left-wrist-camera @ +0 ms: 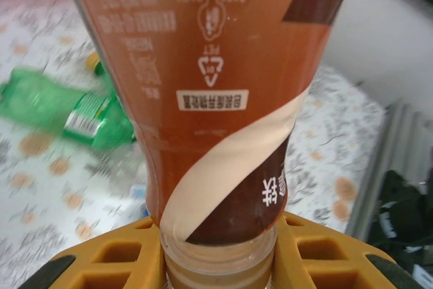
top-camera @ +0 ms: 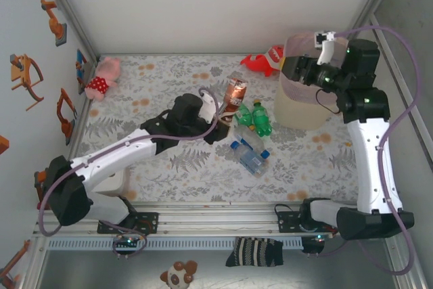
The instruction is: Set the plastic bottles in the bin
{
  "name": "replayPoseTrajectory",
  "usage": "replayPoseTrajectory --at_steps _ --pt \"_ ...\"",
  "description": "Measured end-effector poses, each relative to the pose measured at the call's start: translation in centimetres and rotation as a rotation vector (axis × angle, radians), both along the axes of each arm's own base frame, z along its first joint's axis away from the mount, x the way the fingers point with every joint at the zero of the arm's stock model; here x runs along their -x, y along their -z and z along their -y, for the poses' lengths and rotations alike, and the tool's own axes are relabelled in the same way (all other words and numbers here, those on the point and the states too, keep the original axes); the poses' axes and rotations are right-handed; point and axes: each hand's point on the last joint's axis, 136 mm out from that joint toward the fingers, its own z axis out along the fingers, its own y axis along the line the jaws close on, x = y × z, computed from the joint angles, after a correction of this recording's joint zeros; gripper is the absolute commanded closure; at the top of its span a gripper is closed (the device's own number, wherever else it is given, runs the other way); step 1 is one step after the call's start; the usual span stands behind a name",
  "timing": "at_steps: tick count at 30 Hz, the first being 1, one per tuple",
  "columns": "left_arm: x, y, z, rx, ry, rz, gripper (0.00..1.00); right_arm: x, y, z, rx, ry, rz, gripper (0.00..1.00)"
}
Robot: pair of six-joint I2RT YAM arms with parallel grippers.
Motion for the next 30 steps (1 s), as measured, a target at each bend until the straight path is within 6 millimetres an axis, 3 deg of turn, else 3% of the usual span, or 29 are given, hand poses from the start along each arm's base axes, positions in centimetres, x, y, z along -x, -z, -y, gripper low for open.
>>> replayPoseTrajectory --at_steps 5,10,22,30 --pt "1.7 -3.7 0.9 0.127 0.119 0.069 0.75 2.5 -1.8 -3.2 -0.023 -0.146 0.091 0.2" --pt "3.0 -6.0 1.5 0.21 0.202 0.109 0.75 4.5 -3.1 -5.4 -0.038 -0.25 0.163 0.12" --pt "4.0 -7.7 1.8 0.268 0.269 0.139 0.75 5.7 -2.5 -8.3 -0.041 -0.342 0.152 0.15" --pt "4.0 -7.7 1.8 0.271 0.268 0.143 0.75 5.1 -1.0 -9.7 -0.034 -0.345 0.082 0.26"
